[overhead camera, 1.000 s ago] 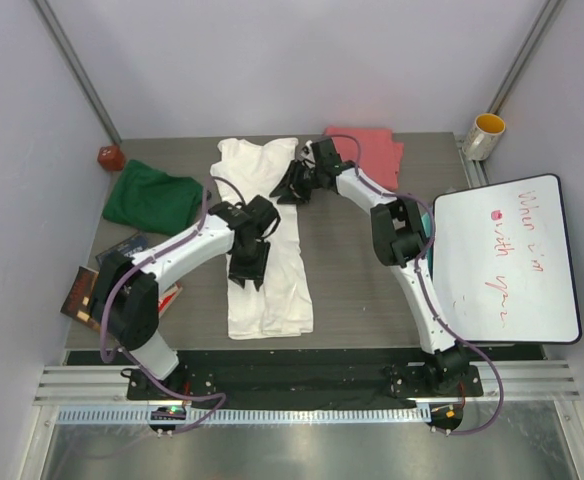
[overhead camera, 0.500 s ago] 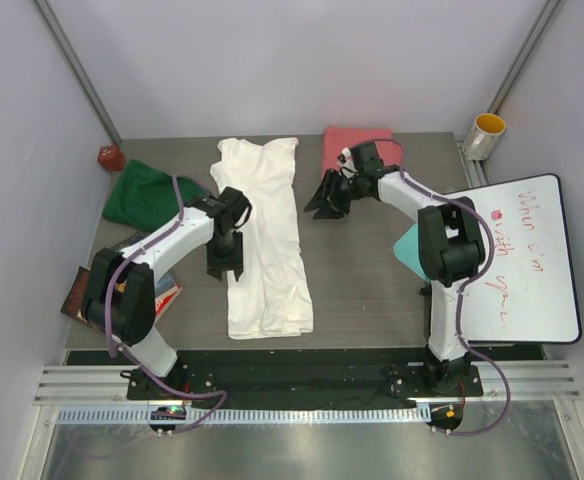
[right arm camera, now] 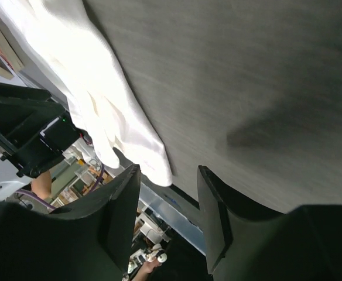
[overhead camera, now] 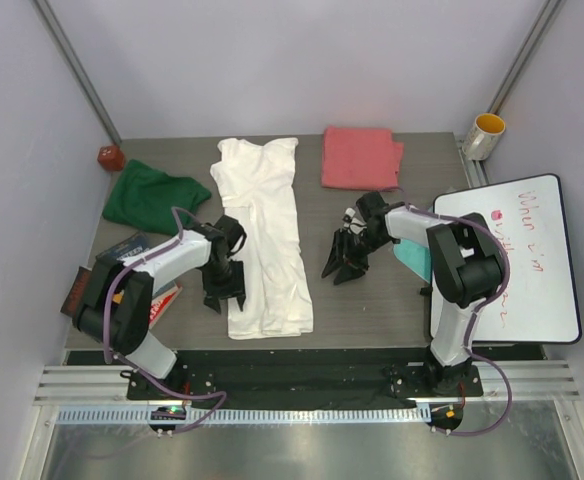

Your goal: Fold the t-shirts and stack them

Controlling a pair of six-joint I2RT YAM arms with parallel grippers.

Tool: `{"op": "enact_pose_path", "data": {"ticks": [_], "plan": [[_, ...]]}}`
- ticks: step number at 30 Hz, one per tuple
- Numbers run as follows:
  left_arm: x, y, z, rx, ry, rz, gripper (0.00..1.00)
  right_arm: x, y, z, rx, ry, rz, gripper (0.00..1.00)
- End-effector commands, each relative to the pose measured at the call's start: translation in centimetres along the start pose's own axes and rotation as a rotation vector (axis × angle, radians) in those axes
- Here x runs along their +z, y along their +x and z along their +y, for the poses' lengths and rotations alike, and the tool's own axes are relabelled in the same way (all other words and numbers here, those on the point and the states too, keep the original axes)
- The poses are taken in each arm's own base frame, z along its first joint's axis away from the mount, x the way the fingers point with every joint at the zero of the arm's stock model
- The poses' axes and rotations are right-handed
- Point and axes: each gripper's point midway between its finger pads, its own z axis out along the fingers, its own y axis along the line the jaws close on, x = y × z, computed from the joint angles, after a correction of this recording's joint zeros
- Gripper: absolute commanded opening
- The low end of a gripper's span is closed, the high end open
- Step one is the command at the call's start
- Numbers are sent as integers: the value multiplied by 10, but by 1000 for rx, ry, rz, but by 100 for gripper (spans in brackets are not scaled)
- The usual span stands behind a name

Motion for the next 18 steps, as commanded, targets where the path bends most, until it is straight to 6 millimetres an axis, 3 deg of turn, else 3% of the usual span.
{"op": "enact_pose_path", "data": {"ticks": [1,6,10,14,18], "plan": [[-10,1,-14,-51,110,-49,56,-9,28,2,-43,-17,23,50],[-4,8,-6,-73,114,-63,59,-5,47,-6,-53,-39,33,55],[0,7,-5,-112,142,-72,61,-7,50,-3,-74,-70,20,56],[2,-4,-13,-143,178,-106,61,-9,45,8,-61,-121,-28,59],[7,-12,-17,-168,199,-121,61,-4,53,1,-46,-128,-27,59]]}}
